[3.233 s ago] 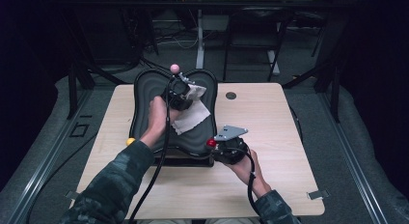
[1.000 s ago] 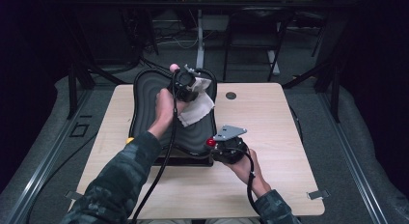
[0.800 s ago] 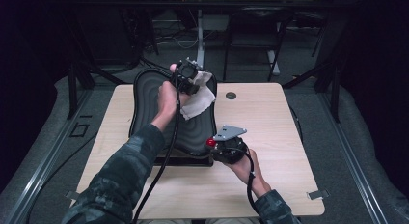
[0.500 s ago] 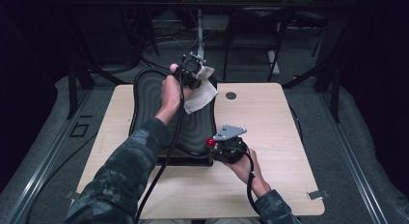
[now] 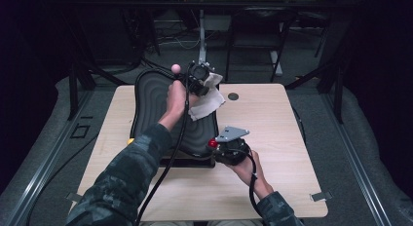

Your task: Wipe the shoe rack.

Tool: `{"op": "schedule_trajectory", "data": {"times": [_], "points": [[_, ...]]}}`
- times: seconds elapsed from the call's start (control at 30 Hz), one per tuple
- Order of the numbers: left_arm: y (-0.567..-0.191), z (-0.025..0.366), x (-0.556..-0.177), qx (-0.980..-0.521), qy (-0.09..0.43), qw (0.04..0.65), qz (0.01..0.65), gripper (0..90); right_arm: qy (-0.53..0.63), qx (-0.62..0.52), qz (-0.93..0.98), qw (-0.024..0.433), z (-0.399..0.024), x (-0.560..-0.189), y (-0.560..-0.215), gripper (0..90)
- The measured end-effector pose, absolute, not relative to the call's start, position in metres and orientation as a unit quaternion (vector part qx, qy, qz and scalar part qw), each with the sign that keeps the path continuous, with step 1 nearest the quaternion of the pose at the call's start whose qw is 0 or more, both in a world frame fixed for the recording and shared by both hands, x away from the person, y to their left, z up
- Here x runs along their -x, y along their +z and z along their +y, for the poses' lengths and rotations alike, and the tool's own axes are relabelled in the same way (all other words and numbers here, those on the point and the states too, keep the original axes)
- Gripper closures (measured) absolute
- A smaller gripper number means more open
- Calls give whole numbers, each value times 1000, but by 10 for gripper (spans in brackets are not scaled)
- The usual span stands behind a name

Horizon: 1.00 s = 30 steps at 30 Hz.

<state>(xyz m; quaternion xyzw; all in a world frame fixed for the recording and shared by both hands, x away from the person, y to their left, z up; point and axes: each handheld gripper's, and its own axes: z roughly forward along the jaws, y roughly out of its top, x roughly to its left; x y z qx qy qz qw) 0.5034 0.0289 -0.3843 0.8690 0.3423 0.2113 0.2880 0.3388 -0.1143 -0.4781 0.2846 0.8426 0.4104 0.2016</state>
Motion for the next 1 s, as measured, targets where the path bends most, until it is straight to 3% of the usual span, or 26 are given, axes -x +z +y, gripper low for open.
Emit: {"op": "schedule_trajectory", "data": {"times": [0.83, 0.9, 1.0], "points": [[-431, 49, -425, -884, 179, 314, 295, 817, 419, -294, 836, 198, -117, -337, -477, 588], [-434, 49, -420, -884, 174, 317, 296, 817, 394, -305, 839, 219, -116, -334, -476, 590], [-439, 49, -410, -888, 169, 314, 290, 817, 418, -297, 836, 197, -117, -337, -478, 594]]}}
